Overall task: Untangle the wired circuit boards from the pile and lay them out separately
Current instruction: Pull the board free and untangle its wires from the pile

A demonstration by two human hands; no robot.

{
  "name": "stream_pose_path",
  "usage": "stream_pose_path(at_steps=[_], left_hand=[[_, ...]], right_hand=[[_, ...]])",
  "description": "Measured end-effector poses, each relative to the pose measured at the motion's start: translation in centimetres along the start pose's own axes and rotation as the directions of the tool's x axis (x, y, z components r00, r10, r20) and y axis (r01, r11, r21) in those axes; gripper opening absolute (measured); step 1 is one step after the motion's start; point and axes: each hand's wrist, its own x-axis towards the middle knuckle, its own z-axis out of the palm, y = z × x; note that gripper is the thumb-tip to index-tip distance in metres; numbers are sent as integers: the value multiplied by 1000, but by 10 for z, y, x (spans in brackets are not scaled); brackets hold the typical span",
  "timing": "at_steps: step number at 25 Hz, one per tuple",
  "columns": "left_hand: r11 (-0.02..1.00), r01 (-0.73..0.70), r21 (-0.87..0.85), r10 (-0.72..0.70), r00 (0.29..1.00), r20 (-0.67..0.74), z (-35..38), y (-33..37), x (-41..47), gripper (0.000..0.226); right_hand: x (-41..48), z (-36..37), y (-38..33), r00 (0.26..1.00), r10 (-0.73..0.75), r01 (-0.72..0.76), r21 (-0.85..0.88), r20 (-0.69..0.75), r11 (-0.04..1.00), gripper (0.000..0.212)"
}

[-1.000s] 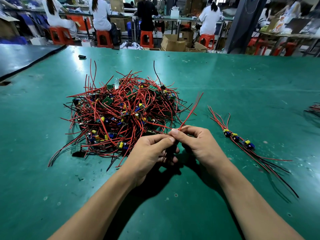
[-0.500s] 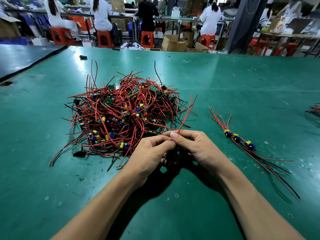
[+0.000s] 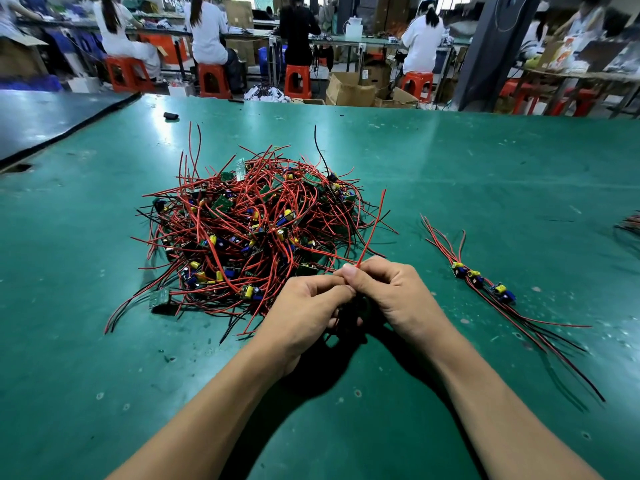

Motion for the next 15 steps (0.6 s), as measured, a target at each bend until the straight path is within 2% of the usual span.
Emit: stream_pose_path(at_steps=[4, 6, 10, 12, 15], left_hand=[[999, 19, 29, -18, 999, -47, 2, 3, 2, 21], [998, 41, 56, -39, 998, -41, 2, 4, 4, 20], [975, 46, 216, -47, 999, -1, 2, 5, 5, 17], [951, 20, 310, -40, 998, 58, 3, 5, 4, 16], [897, -30, 442, -20, 994, 108, 0, 6, 4, 16]], right_hand=[[4, -2, 1, 998, -42, 36, -99, -57, 994, 22], [9, -6, 2, 989, -71, 48, -176, -132, 983, 19], [18, -17, 1, 939, -124, 49, -232, -320, 972, 21], [19, -24, -1, 913, -115, 46, -181, -391, 982, 21], [20, -29, -6, 891, -39, 41, -5, -453, 999, 23]])
